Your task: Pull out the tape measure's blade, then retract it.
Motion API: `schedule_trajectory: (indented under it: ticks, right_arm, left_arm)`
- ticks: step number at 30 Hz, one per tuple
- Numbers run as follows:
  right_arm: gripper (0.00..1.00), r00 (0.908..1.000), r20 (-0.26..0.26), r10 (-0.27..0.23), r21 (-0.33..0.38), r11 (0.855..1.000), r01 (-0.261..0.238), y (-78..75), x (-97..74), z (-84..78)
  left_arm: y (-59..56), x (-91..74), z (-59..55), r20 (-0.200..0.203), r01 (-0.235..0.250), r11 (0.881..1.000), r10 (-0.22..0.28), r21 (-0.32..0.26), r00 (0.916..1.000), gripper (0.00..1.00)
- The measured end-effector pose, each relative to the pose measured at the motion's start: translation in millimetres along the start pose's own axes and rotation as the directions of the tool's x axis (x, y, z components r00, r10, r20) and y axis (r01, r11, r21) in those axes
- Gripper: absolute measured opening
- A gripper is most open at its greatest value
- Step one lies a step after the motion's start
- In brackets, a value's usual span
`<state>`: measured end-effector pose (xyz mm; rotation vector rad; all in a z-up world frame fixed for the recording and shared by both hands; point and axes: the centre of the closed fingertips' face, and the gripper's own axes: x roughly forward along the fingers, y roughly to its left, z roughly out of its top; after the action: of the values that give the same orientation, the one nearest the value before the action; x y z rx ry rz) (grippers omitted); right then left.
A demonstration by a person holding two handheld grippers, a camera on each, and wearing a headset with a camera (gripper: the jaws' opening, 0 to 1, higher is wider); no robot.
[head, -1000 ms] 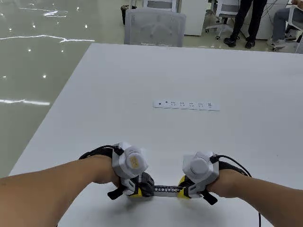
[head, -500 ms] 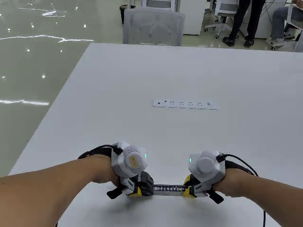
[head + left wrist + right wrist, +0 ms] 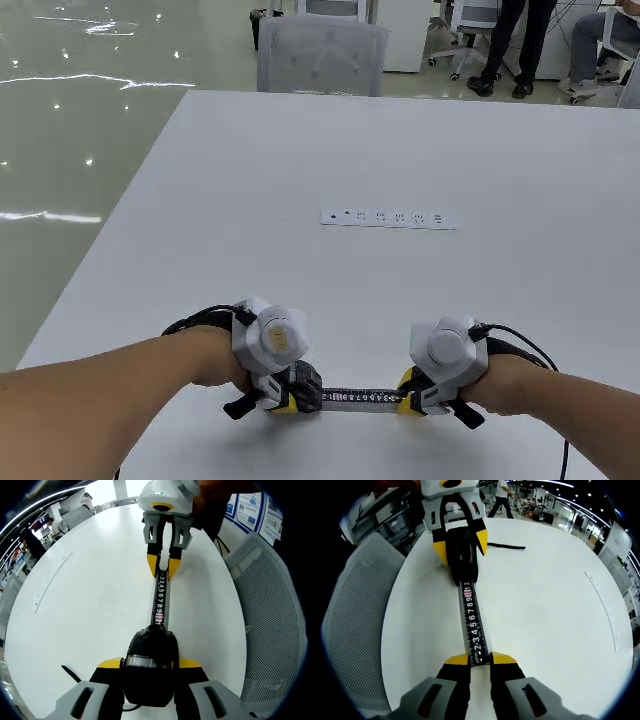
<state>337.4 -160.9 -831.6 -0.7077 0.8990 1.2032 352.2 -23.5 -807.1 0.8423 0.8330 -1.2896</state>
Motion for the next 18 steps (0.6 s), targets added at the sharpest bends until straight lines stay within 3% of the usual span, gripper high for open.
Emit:
schedule_trajectory:
  ticks: [18]
  right_arm:
    - [0.13, 1.0, 0.002, -0.008, 0.01, 1.0, 0.008, -1.5, -8.0, -12.4]
  left_arm:
    - [0.3, 0.4, -0.2, 0.002, 0.001, 1.0, -0.001, -0.006, 1.0, 0.35]
